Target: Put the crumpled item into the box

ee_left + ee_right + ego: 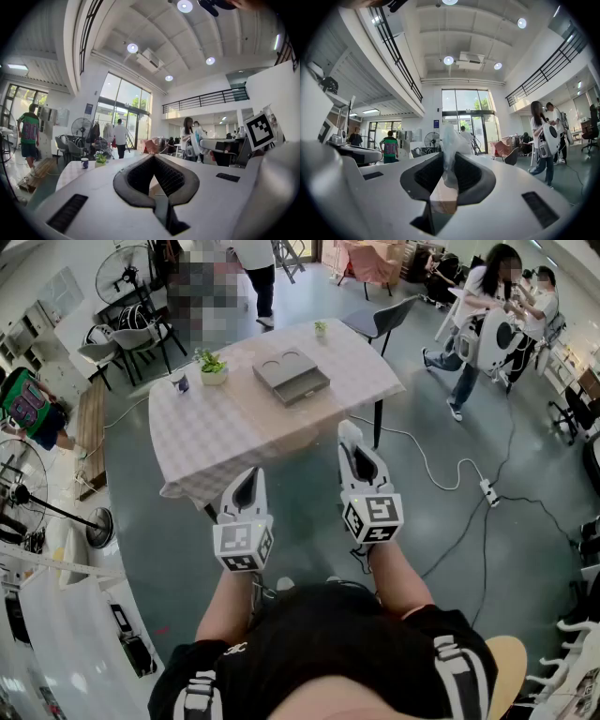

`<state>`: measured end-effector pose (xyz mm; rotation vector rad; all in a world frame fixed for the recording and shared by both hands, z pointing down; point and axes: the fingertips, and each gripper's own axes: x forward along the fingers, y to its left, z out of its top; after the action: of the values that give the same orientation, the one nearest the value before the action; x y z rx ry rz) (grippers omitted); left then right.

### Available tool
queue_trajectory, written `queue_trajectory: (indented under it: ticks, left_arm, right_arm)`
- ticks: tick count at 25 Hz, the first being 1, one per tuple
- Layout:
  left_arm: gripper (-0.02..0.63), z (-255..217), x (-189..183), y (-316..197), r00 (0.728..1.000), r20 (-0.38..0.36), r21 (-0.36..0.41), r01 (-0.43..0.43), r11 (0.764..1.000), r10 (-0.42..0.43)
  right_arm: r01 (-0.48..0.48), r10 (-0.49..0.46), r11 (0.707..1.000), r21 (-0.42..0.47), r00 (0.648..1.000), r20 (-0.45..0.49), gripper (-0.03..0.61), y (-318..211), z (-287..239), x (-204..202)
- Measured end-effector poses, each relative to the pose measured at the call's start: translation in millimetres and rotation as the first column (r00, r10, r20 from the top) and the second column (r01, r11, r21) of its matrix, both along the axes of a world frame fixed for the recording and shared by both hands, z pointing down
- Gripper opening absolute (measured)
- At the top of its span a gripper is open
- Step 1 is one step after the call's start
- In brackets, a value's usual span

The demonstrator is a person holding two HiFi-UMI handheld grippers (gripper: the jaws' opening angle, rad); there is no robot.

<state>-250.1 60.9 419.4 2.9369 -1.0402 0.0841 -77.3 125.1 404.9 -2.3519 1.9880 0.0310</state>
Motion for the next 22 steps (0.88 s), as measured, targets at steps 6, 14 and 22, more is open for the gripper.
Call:
queue_trajectory:
  ticks: [6,14,22]
  left_arm:
    - [0.003,-3.8,5.3,3.6,1.0,-0.004,0.013,-0.004,1.0,0.004]
    - [0.003,-3.7,18.2,9.0,1.0,0.005,0.019,-0.005,1.0,0.005]
    - [0.003,3.8,53.3,26.8,1.0,0.024,0.021,-0.008,1.0,0.007]
  right_arm:
    - [0.01,-0.01,1.0,-0.005,1.0,-0.005,0.072,1.9,2.7,1.4]
    - [0.003,-0.003,0.999,0.035,1.0,0.008,0.08,8.8,-1.1,13.8]
    - [0.023,-0.023,0.999,0.038,1.0,0.003,0.081,21.1,1.6,41.8]
